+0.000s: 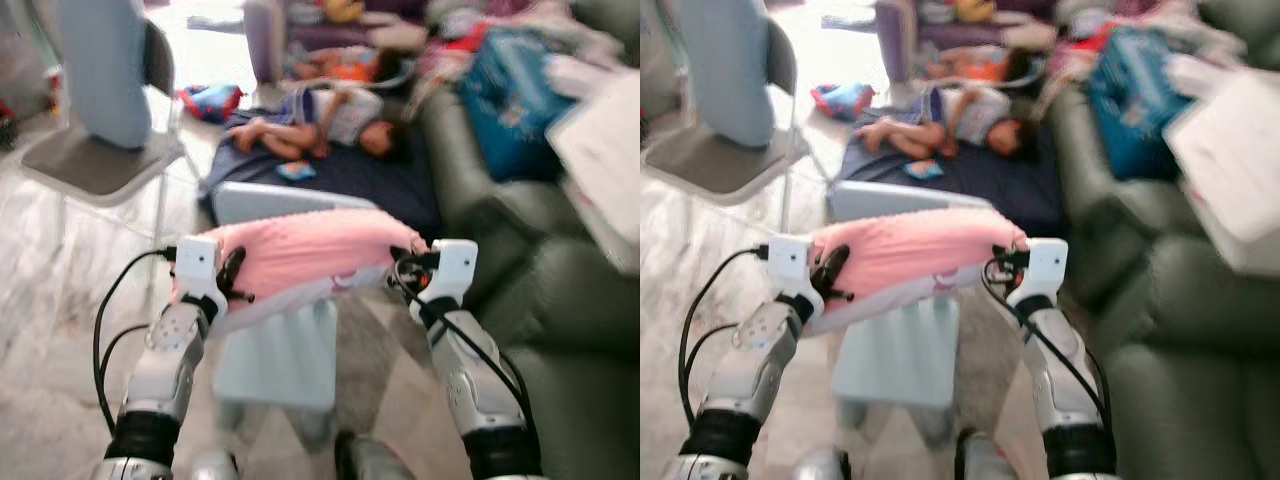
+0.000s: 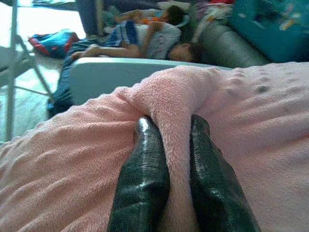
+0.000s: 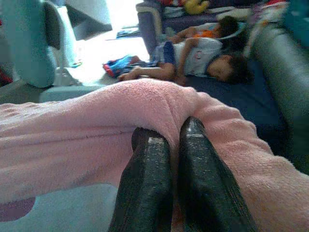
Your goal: Move the pillow to the sofa
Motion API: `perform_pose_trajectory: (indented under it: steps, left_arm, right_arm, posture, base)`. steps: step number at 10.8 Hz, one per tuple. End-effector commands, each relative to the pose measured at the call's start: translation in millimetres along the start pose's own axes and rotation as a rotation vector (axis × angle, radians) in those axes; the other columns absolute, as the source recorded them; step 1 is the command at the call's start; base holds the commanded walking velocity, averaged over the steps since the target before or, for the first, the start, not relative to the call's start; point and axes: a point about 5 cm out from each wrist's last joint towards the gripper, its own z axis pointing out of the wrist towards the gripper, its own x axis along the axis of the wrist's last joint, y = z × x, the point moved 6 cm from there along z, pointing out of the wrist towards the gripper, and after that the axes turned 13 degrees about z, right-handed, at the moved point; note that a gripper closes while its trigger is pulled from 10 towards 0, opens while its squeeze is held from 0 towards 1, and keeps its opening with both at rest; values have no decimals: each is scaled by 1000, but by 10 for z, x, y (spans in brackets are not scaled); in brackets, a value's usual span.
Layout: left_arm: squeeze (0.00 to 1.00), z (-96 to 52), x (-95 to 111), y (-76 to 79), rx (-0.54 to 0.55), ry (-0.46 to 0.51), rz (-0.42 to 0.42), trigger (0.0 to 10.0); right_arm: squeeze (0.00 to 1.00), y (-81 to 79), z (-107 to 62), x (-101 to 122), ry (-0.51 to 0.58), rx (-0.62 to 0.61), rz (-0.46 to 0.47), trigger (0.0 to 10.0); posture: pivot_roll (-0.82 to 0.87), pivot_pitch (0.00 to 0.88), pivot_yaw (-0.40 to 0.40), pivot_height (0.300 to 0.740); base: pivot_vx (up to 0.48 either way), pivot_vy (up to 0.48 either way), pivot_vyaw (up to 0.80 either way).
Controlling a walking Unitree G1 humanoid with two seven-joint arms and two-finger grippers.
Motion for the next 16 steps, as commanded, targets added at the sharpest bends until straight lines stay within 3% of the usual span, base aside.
perform_pose_trajectory:
  steps: [1, 4, 11, 16]
  left_arm:
    - [0, -31, 14, -90, 23, 1, 3, 10000]
    - [0, -34, 11, -84, 20, -2, 5, 10000]
    - [0, 3, 42, -106, 18, 2, 2, 10000]
    - [0, 9, 31, -91, 5, 5, 17, 10000]
  right_arm:
    - [0, 150, -36, 162, 54, -58, -4, 10000]
    - [0, 145, -36, 158, 50, -56, -6, 10000]
    - [0, 159, 2, 182, 44, -61, -15, 10000]
    - [0, 138, 9, 152, 32, -56, -19, 10000]
  posture:
    - [-49, 0, -50, 740]
    - [-49, 0, -49, 740]
    - [-62, 0, -48, 740]
    - [-64, 0, -52, 740]
  base:
    - [-371, 0, 0]
    - [-366, 0, 0]
    - [0, 0, 0]
    - [0, 480, -640]
